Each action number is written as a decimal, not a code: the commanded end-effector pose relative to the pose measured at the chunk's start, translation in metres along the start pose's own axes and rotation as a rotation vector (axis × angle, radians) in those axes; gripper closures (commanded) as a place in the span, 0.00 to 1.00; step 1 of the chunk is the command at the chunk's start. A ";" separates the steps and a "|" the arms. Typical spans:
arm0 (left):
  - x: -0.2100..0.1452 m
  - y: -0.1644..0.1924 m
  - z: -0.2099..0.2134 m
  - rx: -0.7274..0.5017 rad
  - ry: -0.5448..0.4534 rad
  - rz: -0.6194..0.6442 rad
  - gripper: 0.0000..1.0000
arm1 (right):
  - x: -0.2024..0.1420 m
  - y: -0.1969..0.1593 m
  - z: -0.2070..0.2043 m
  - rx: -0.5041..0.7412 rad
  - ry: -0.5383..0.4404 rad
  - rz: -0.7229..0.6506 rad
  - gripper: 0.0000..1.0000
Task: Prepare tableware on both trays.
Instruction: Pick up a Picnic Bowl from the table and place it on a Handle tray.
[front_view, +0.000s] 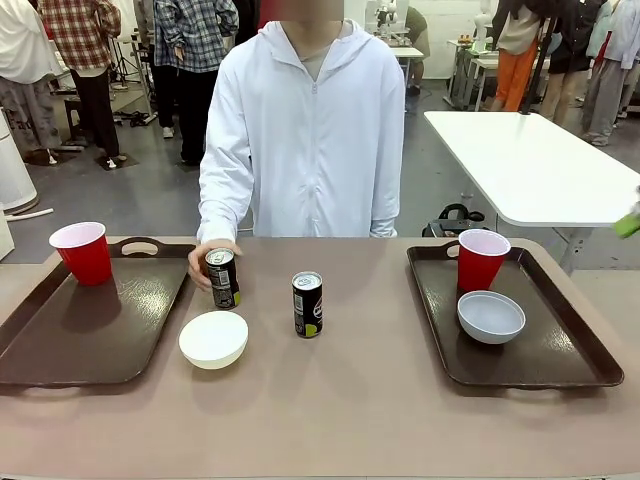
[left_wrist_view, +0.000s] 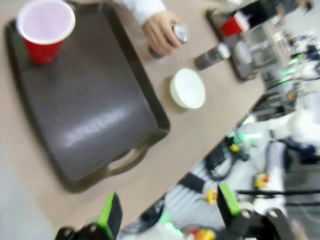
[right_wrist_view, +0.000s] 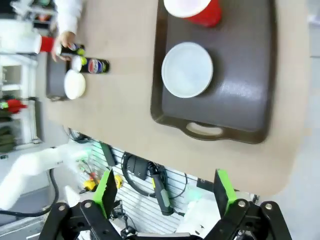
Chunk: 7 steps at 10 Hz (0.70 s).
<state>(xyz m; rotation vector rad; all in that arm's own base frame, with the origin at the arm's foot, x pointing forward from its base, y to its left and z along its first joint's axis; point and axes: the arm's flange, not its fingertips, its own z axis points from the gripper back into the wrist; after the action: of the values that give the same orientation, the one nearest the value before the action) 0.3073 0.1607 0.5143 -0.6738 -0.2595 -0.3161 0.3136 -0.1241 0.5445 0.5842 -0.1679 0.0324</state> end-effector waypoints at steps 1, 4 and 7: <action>0.008 -0.060 -0.027 0.177 0.078 -0.063 0.00 | 0.026 -0.056 0.026 0.111 0.002 -0.022 0.00; 0.033 -0.120 -0.085 0.298 0.187 -0.100 0.00 | 0.024 -0.131 0.046 0.242 -0.014 -0.046 0.00; 0.064 -0.159 -0.134 0.397 0.230 -0.119 0.00 | 0.015 -0.176 0.029 0.341 -0.015 -0.009 0.00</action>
<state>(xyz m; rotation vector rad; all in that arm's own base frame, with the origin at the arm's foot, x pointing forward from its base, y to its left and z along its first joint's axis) 0.3113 -0.0497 0.5242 -0.2809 -0.1400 -0.4592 0.3341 -0.2773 0.4744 0.8809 -0.1604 0.0034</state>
